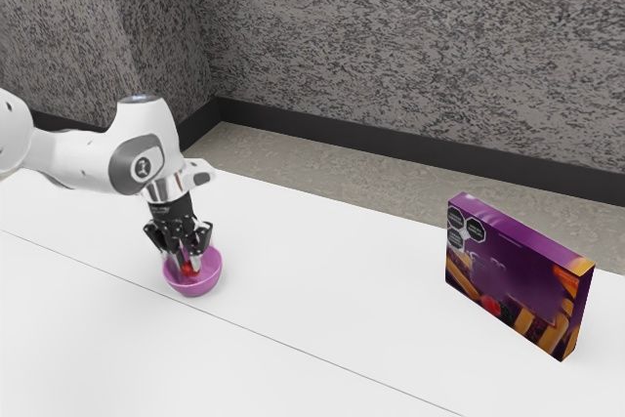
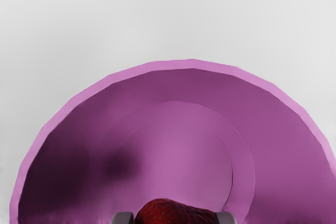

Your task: Take strawberry from the bowl

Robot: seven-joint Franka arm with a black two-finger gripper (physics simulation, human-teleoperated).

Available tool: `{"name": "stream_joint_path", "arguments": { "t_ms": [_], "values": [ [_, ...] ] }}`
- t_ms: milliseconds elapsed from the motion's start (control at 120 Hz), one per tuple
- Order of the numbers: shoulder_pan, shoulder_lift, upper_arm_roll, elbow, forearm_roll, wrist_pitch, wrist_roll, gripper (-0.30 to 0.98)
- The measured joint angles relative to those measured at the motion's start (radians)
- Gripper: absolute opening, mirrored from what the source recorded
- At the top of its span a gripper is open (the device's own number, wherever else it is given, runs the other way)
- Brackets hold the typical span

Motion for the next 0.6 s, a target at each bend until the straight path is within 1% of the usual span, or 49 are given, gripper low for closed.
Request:
{"name": "stream_joint_path", "arguments": {
  "t_ms": [58,100,167,242,333,433,533,567,600],
  "values": [
    [0.002,-0.041,-0.018,-0.005,0.001,-0.008,-0.004,0.08],
    [-0.002,-0.084,-0.049,-0.008,0.000,-0.015,-0.008,0.08],
    [-0.054,-0.117,-0.092,-0.004,-0.003,-0.023,-0.014,0.08],
    [-0.109,-0.115,-0.106,-0.004,-0.006,-0.026,-0.022,0.09],
    [-0.123,-0.060,-0.105,-0.005,-0.007,-0.017,-0.031,0.11],
    [-0.123,-0.028,-0.102,-0.004,-0.004,-0.004,-0.039,0.31],
    [-0.123,-0.038,-0.101,-0.003,-0.001,-0.003,-0.043,0.45],
    [-0.126,-0.088,-0.107,0.011,0.000,-0.029,-0.038,0.49],
    [-0.137,-0.194,-0.118,0.060,-0.001,-0.089,-0.032,0.52]
  ]
}}
